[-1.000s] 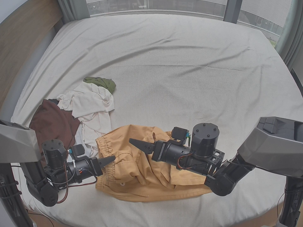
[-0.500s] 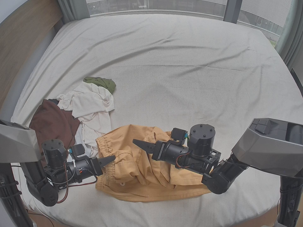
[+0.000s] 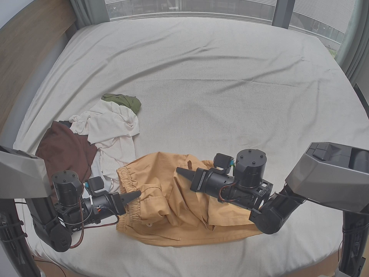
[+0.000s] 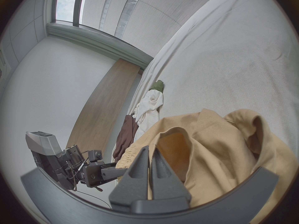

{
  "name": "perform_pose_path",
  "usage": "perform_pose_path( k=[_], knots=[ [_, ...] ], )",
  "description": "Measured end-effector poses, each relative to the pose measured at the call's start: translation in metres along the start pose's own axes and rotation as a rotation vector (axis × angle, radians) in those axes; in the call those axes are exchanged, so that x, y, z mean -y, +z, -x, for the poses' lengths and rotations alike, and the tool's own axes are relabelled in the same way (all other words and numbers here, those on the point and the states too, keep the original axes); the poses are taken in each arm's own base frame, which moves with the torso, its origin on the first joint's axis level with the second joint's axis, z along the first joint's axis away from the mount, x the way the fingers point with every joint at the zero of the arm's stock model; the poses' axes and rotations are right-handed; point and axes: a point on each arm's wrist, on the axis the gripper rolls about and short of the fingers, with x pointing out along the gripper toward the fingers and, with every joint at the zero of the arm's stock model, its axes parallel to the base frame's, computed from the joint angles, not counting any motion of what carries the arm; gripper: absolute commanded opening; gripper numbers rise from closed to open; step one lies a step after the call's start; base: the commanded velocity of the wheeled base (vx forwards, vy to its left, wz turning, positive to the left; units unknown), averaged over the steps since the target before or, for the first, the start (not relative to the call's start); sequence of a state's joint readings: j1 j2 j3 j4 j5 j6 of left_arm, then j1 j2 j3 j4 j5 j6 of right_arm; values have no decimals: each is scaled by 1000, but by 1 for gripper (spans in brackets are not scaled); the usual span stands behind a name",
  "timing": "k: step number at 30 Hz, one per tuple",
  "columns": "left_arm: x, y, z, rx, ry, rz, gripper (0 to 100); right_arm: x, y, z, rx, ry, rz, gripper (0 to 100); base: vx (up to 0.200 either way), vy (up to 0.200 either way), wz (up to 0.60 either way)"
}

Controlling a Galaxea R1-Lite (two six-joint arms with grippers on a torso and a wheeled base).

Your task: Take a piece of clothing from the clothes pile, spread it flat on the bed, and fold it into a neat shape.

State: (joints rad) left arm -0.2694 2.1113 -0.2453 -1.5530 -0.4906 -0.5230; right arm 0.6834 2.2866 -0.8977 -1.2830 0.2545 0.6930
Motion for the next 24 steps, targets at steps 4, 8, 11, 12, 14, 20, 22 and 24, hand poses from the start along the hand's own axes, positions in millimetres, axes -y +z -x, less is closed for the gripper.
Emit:
perform_pose_path(
  k=[4,8,11,12,14,20,22,24],
  knots=[
    [1,-1,0,-2,-2,-1,0,-2,0,9,-10,-13,-1,0,0,0,0],
    [1,0,-1,0,-3,-3,0,-6,2,21,-19,-23,9,0,0,0,0],
    [1,1,-1,6,-4,-5,0,-7,4,34,-26,-39,12,0,0,0,0],
    [1,2,-1,9,-4,-6,0,-7,4,39,-28,-48,13,0,0,0,0],
    [1,3,-1,13,-5,-8,0,-7,6,50,-30,-63,14,0,0,0,0],
    [2,7,-2,31,-4,-12,0,-4,7,86,-49,-119,-2,0,0,0,0],
    [2,8,-3,42,3,-14,0,-2,5,98,-61,-139,-9,0,0,0,0],
    [2,9,-4,52,8,-16,0,1,3,111,-70,-152,-6,0,0,0,0]
  ],
)
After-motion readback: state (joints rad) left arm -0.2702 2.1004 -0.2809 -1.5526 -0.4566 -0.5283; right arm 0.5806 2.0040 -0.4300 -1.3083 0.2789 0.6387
